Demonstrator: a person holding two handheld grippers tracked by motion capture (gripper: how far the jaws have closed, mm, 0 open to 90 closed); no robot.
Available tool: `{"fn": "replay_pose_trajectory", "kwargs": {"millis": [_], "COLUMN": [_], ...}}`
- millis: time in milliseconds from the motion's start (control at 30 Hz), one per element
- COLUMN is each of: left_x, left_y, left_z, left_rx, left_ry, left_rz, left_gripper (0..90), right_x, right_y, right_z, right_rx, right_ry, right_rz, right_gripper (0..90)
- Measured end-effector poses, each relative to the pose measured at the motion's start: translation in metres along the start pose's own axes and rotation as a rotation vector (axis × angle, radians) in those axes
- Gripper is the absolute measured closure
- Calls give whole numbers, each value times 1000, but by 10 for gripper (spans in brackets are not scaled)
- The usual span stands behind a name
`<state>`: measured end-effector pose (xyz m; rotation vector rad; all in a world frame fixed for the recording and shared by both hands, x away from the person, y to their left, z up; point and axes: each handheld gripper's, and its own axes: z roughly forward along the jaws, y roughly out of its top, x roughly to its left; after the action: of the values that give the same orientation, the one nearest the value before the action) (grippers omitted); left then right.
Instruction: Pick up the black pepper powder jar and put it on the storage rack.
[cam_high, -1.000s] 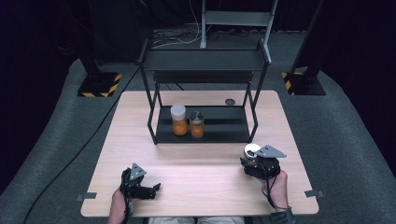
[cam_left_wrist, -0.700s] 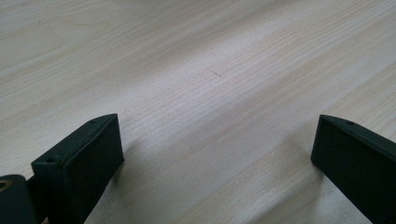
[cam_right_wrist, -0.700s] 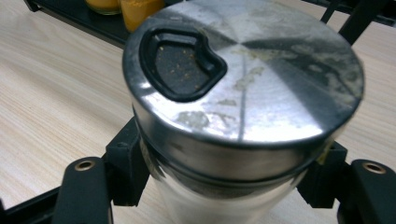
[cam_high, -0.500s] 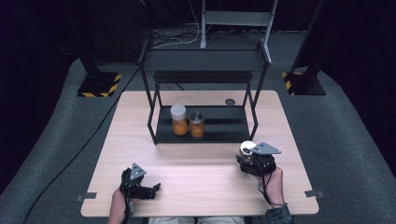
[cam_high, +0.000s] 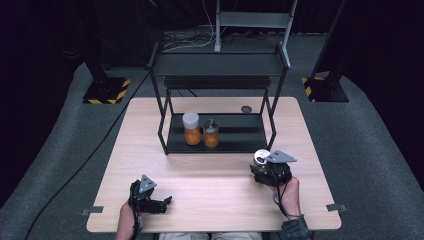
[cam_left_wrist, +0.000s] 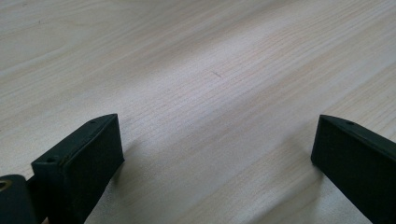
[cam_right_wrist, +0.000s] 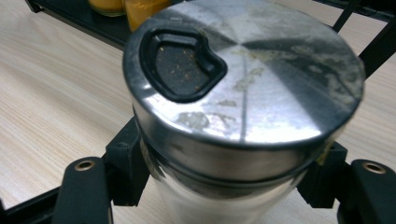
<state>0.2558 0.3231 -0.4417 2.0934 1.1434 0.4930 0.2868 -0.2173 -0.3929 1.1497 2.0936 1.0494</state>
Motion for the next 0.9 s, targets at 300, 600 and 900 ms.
{"fn": "replay_pose_trajectory", "kwargs": {"millis": [300, 600, 900], "left_x": [0, 0, 0], "left_y": [0, 0, 0], "left_z": [0, 0, 0], "left_rx": [0, 0, 0], "left_ry": [0, 0, 0], "left_rz": [0, 0, 0], "left_gripper": [17, 17, 17], "right_x": [1, 0, 1], "right_y": [4, 9, 16], "right_z": [3, 7, 10], "right_rx": [0, 5, 8], "right_ry": [-5, -6, -8], "right_rz": [-13, -15, -23], "right_gripper": [304, 303, 303]}}
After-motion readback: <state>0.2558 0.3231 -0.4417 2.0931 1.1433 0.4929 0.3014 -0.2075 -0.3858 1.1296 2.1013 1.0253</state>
